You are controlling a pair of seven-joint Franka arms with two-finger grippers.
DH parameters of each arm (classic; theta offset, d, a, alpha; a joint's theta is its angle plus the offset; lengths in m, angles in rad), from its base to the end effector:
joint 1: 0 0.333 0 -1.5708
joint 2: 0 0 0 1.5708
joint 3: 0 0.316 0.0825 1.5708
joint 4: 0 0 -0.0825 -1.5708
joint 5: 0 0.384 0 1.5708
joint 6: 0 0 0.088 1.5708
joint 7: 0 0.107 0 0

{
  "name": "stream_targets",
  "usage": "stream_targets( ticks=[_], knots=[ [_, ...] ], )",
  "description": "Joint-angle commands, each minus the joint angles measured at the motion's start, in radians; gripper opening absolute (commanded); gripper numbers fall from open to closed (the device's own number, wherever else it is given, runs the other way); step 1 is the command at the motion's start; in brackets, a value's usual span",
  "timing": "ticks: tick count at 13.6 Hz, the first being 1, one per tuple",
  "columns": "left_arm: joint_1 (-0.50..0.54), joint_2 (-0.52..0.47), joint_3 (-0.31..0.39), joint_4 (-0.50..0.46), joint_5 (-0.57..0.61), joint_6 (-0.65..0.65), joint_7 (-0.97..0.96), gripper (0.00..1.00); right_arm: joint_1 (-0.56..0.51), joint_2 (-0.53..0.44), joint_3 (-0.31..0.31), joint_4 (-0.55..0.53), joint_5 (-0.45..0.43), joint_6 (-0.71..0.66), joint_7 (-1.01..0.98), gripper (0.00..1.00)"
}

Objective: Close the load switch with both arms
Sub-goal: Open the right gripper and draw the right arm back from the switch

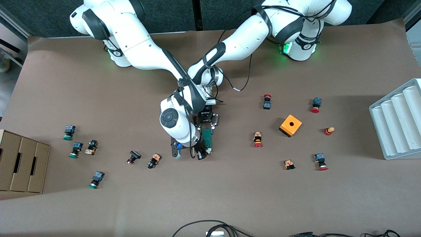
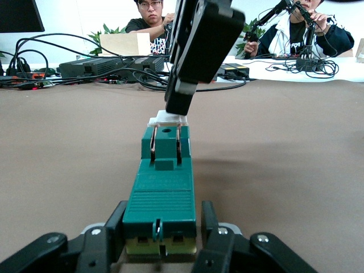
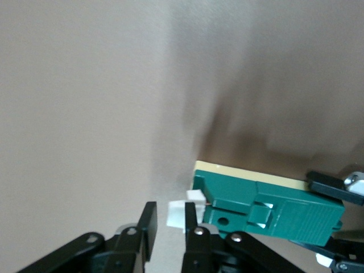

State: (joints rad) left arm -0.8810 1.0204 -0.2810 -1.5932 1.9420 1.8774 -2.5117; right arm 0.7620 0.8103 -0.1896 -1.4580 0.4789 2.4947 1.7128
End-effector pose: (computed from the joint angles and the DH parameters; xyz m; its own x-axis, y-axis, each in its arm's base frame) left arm 0.3454 -0.5675 0.0542 0.2863 0.0029 0.9581 0.0452 -0.9989 -0.0105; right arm 0.6104 0.4247 0.2307 0.1742 -0.9500 -0.2591 -0.9754 -0.1304 -0.1777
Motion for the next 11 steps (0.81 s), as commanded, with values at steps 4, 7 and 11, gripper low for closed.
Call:
stream_targets(
  ticks=[4, 7, 11],
  knots=[
    [-0.004, 0.003, -0.003, 0.013, 0.011, -0.015, 0.004, 1.00, -0.122, -0.224, -0.001, 0.004, -0.086, -0.270, -0.184, 0.99],
    [-0.004, -0.014, -0.003, 0.012, -0.003, -0.006, 0.048, 1.00, -0.246, -0.411, 0.004, -0.062, -0.109, -0.488, -0.471, 0.99],
    [-0.004, -0.065, -0.004, 0.004, -0.092, 0.002, 0.157, 1.00, -0.394, -0.647, 0.010, -0.156, -0.172, -0.742, -0.861, 0.99]
  ],
)
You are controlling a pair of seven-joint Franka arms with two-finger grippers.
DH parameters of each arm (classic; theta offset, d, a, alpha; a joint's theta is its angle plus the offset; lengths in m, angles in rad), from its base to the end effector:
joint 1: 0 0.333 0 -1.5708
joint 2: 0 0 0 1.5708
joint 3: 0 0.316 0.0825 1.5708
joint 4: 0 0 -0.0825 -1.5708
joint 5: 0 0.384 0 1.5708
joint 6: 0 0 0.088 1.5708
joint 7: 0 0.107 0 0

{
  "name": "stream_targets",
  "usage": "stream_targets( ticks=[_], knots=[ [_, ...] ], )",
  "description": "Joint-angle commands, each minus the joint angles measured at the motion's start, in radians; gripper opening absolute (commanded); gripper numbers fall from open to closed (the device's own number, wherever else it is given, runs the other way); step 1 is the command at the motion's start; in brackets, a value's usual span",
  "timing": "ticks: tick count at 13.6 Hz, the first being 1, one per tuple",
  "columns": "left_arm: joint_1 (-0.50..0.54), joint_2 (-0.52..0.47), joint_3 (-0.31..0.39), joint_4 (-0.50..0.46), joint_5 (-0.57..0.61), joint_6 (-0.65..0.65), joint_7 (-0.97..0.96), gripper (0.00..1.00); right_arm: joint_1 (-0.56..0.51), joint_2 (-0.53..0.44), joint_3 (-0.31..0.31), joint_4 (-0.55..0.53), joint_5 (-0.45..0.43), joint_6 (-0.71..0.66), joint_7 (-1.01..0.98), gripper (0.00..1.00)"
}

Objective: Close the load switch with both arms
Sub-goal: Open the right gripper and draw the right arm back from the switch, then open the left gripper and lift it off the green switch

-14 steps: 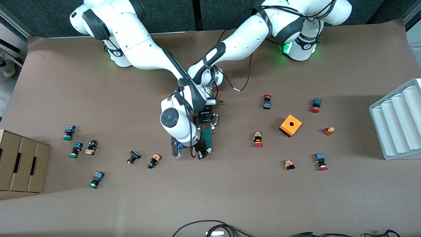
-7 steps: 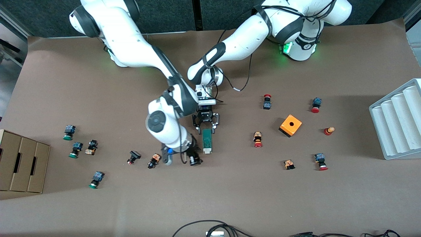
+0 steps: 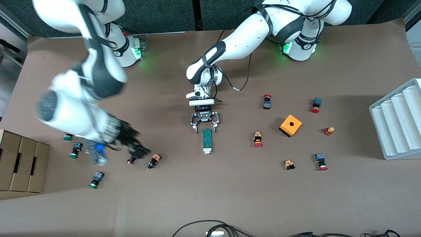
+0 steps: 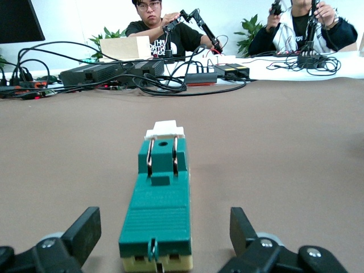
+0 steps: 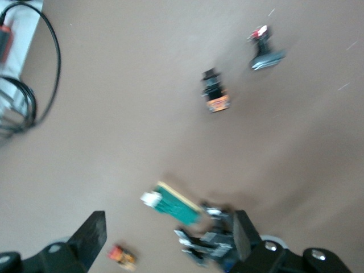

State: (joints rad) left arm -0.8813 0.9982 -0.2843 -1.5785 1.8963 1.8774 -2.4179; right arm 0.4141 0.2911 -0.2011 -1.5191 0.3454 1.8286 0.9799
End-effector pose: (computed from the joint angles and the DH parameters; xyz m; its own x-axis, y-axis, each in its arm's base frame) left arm 0.3505 -0.5746 0.0723 0.2981 -0.0451 0.9535 0.0565 -0.9963 -0.0647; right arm 0.6284 0.1795 0.5022 0.6630 -0.7154 -0.2203 -0.7482 -0.6426 -0.1650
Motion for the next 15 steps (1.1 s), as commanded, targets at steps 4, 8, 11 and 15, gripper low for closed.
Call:
stream_targets(
  ticks=[4, 8, 11, 15],
  knots=[
    [-0.001, -0.107, -0.015, -0.023, -0.124, 0.026, 0.127, 1.00, -0.184, -0.356, 0.023, -0.237, -0.164, -0.176, -0.540, 0.99],
    [0.002, -0.187, -0.027, -0.021, -0.229, 0.054, 0.221, 1.00, -0.267, -0.432, 0.011, -0.282, -0.331, -0.172, -0.923, 0.99],
    [0.005, -0.234, -0.033, -0.018, -0.296, 0.069, 0.302, 1.00, -0.288, -0.420, -0.006, -0.267, -0.365, -0.160, -1.007, 0.99],
    [0.030, -0.305, -0.067, -0.017, -0.396, 0.072, 0.416, 1.00, -0.291, -0.379, -0.032, -0.224, -0.359, -0.161, -0.997, 0.99]
  ],
)
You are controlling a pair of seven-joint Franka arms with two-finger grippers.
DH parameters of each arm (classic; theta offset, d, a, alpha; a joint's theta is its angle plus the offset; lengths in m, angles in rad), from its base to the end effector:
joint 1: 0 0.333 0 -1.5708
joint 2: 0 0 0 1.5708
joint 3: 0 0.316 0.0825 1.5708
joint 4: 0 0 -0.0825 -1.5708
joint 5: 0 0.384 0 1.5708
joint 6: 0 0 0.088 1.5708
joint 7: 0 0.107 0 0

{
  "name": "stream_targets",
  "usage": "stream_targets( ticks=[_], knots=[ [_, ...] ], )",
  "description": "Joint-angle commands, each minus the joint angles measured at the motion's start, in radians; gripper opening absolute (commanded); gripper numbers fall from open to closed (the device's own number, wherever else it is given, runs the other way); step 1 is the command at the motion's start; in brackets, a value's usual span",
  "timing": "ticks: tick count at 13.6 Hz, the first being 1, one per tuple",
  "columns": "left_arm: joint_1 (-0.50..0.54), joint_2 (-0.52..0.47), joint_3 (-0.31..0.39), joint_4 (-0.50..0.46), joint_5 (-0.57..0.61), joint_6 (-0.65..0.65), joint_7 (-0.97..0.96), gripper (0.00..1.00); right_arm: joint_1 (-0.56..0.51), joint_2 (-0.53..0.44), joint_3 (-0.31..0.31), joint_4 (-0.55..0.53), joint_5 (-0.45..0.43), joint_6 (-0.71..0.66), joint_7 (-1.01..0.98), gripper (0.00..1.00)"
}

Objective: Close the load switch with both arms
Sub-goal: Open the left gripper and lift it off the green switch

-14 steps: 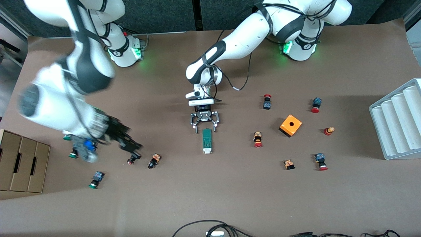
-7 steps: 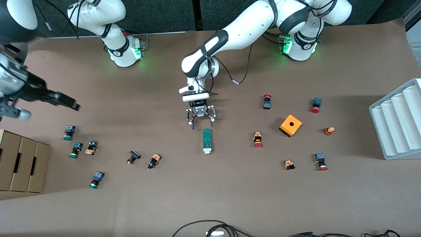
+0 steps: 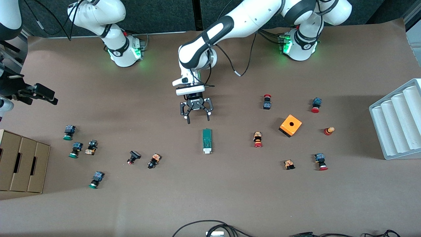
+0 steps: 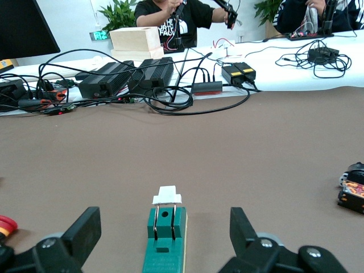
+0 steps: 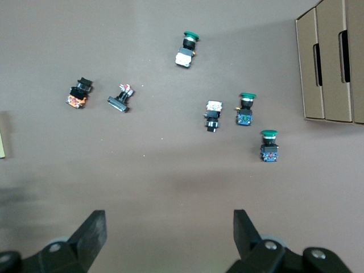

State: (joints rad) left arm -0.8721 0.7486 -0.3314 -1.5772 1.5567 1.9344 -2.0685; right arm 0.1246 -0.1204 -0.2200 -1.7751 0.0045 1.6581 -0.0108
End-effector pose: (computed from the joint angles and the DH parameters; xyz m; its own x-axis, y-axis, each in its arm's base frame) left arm 0.3483 -0.6107 0.2287 0.4581 -0.0547 0.8872 0.1023 -0.9882 -0.1137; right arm 0.5197 -0.0555 0.5984 0.9965 -0.0834 0.0008 -0.0833 -0.9961 -0.0307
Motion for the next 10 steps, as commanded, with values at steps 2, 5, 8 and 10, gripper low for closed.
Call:
stream_targets(
  ticks=[2, 5, 8, 10],
  knots=[
    [0.025, -0.113, -0.027, -0.017, -0.140, 0.020, 0.166, 1.00, -0.002, 0.048, -0.016, 0.062, -0.024, -0.004, -0.006, 0.99],
    [0.027, -0.205, -0.028, -0.012, -0.283, 0.020, 0.298, 1.00, -0.016, 0.064, -0.016, 0.075, -0.012, 0.006, -0.002, 0.99],
    [0.068, -0.284, -0.044, -0.007, -0.394, 0.021, 0.425, 1.00, -0.014, 0.065, -0.016, 0.080, -0.009, 0.011, -0.005, 0.99],
    [0.100, -0.339, -0.046, 0.005, -0.487, 0.046, 0.519, 1.00, -0.016, 0.065, -0.016, 0.080, -0.008, 0.012, -0.005, 0.99]
  ],
)
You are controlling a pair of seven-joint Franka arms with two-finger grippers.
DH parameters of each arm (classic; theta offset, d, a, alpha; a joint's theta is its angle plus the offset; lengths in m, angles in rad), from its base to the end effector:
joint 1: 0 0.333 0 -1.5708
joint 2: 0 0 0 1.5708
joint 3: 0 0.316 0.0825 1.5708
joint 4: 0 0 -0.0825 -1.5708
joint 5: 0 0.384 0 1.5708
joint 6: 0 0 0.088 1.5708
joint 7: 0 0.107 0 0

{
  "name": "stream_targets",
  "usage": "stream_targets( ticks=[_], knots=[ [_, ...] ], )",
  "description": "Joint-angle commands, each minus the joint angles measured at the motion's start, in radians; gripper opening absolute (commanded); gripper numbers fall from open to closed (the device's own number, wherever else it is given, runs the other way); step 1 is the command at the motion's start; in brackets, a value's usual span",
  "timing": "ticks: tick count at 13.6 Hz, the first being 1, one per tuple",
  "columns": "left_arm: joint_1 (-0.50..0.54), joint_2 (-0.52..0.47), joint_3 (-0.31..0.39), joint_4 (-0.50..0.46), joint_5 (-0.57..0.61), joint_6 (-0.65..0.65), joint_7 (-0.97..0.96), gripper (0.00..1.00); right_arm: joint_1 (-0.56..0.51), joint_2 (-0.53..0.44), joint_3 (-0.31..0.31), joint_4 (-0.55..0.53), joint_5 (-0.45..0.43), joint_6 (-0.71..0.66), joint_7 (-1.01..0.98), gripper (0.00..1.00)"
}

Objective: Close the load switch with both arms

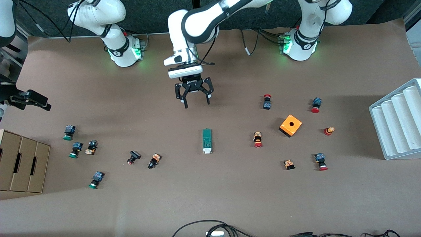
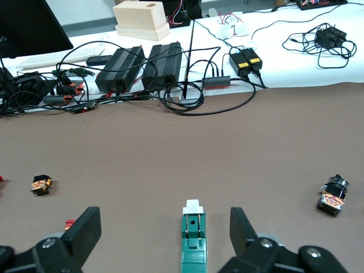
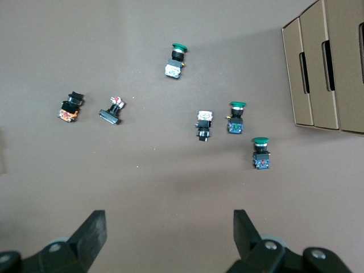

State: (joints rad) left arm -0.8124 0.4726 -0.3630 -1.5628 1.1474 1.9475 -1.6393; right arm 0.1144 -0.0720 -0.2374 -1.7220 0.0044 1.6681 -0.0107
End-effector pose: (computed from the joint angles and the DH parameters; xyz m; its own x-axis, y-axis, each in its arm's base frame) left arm 0.3570 -0.5968 0.4071 0.6469 -0.0579 0.7604 0.0858 -0.9852 -0.1481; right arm 0.5348 -0.0699 0.5995 0.9936 -0.1122 0.0163 -0.1118 -0.9935 -0.0211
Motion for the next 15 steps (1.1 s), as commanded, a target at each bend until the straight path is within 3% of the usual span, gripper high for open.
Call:
stream_targets(
  ticks=[1, 10, 15],
  knots=[
    [0.055, -0.090, -0.013, 0.000, -0.128, 0.047, 0.136, 1.00, -0.004, 0.017, 0.003, 0.027, -0.006, 0.002, -0.005, 0.99],
    [0.327, -0.270, -0.005, 0.167, -0.645, 0.050, 0.740, 1.00, -0.001, 0.017, 0.003, 0.027, -0.006, 0.007, -0.005, 0.99],
    [0.467, -0.305, 0.096, 0.210, -0.920, 0.047, 1.158, 1.00, 0.002, 0.017, 0.004, 0.027, -0.006, 0.007, -0.005, 0.99]
  ],
)
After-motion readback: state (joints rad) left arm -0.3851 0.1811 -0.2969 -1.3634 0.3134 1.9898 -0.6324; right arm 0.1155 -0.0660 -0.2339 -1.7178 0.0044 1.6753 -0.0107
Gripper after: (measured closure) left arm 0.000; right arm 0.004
